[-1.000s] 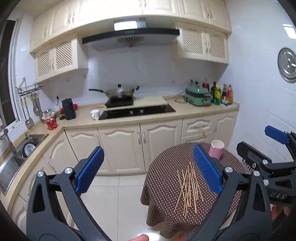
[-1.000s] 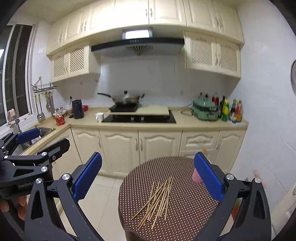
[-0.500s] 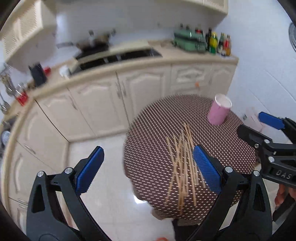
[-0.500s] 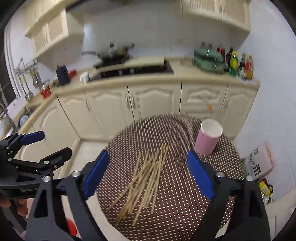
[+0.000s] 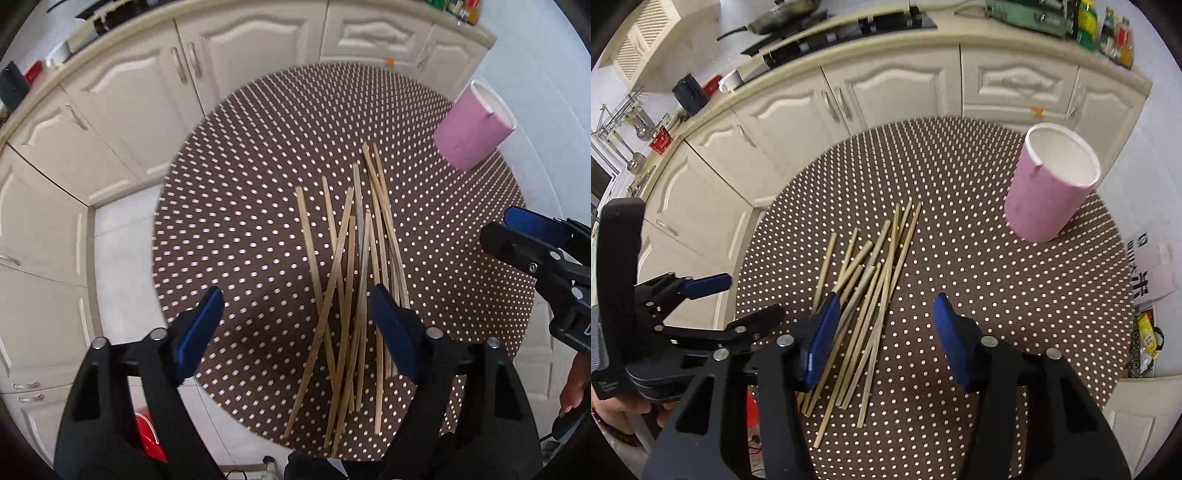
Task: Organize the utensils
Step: 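Lower both tools toward the pile of wooden chopsticks on the table, then close the left tool on one chopstick while the right tool grasps another chopstick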
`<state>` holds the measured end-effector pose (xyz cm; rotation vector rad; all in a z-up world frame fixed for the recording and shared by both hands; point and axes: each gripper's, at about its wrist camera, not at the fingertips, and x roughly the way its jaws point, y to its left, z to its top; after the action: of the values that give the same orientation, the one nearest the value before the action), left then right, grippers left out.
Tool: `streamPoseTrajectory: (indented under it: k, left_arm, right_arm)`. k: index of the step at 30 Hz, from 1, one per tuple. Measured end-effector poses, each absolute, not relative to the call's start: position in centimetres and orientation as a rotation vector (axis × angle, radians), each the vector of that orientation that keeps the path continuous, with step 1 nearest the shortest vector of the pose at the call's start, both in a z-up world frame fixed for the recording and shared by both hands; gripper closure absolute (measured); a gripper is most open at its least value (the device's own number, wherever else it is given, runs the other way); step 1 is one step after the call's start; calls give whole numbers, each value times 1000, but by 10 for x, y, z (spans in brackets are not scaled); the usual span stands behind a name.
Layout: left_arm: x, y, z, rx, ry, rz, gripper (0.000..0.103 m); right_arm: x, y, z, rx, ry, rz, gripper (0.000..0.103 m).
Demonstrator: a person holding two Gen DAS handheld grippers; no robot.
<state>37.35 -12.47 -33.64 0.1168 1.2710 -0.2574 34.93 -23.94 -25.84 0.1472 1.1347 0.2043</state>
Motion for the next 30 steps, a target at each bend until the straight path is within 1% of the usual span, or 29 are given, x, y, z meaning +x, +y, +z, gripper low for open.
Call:
streamPoseTrajectory:
  k: [1, 3, 6, 11, 15, 22, 23, 24, 25, 27, 30]
  left_arm:
    - [379, -130, -344, 123, 1287, -264, 32]
    - [389, -136, -354, 128, 1310, -275, 45]
    - [403, -144, -369, 127, 1340, -286, 51]
    - [419, -162, -385, 165, 1369, -301, 54]
    - [431, -169, -397, 179, 1403, -307, 67]
    - [453, -186, -410, 187, 1427, -312, 69]
    - [455, -186, -411, 192, 1428, -308, 74]
    - [456, -184, -410, 196, 1425, -303, 82]
    - [457, -182, -411, 184, 1424, -299, 85]
    - [462, -177, -412, 136, 1432, -295, 90]
    - [464, -167, -410, 114, 1427, -294, 91]
  right_arm:
    - [354, -242, -263, 153, 1150, 209, 55]
    - [361, -245, -270, 162, 1166, 219, 56]
    - [370, -248, -278, 167, 1192, 234, 58]
    - [384, -256, -292, 179, 1231, 244, 60]
    - [393, -261, -300, 192, 1256, 250, 61]
    - [404, -262, -312, 209, 1290, 277, 63]
    - [406, -261, -315, 212, 1297, 281, 63]
    - [408, -260, -316, 213, 1303, 286, 65]
    - [410, -259, -318, 213, 1308, 292, 67]
    - [415, -255, -323, 212, 1326, 303, 69]
    - [422, -250, -328, 211, 1345, 313, 74]
